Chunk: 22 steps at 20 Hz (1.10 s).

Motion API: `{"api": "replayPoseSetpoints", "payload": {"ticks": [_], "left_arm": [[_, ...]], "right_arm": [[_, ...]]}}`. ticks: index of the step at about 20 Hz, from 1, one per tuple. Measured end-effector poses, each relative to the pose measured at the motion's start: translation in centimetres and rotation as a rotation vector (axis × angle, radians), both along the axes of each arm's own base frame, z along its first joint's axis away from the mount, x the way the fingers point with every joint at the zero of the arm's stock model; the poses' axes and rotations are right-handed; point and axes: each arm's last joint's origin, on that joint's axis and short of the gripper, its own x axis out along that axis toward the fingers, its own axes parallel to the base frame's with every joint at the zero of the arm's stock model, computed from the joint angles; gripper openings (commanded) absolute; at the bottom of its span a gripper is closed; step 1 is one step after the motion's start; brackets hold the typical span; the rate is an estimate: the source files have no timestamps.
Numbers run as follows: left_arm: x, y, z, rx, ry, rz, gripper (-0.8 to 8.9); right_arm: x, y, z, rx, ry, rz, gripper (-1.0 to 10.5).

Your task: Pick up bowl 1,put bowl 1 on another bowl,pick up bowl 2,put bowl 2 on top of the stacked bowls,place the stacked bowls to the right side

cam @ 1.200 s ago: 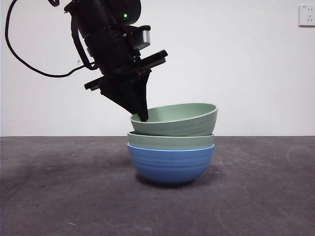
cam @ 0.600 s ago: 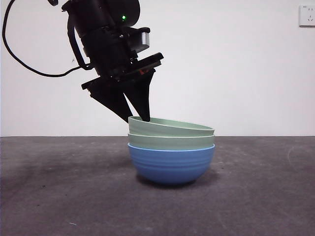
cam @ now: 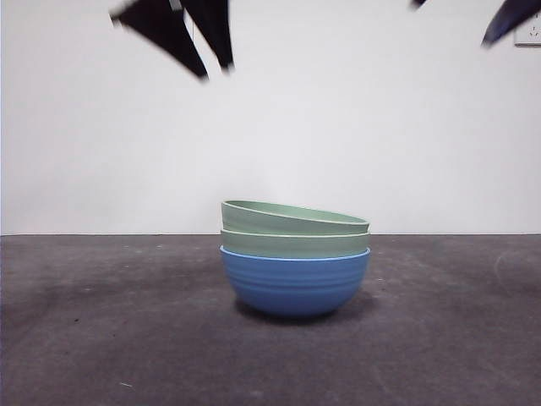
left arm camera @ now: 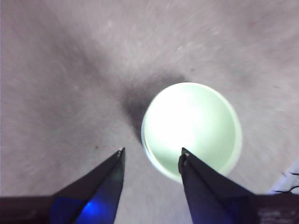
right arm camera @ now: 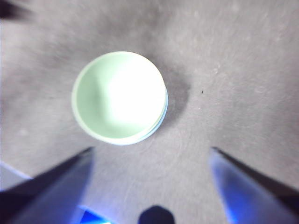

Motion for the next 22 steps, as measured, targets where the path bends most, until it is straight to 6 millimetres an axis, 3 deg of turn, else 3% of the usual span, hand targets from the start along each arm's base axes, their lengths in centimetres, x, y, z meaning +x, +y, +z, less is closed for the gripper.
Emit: {"api": "replayPoseSetpoints", "payload": {"ticks": [3,10,17,20,22], "left_arm": [[-3.4,2.2,2.7,0.006,-0.033,-0.022,1.97],[-9.7,6.3,6.2,0.012,-0.095,-0.026,1.93],[-11.6,7.4,7.3,-0.026,-0.146,-0.031,1.93],[-11.5,7.4,7.3,-0.025,-0.144,-0.031,1.92],[-11.5,7.4,7.3,-0.025,-0.144,-0.032,1.92]], "right_arm": [[3.6,2.2,-2.7,-0.032,0.056,-0.002,5.2],[9.7,5.2,-11.1,-0.1,0.275,-0.007,5.2],[11.5,6.1,-15.8,-0.091,0.426,-0.02,3.3],[11.6,6.4,-16.2,-0.066,0.444,-0.006,1.1],[11.7,6.5,-16.1,-0.055,0.431,-0.001,0.5]]}}
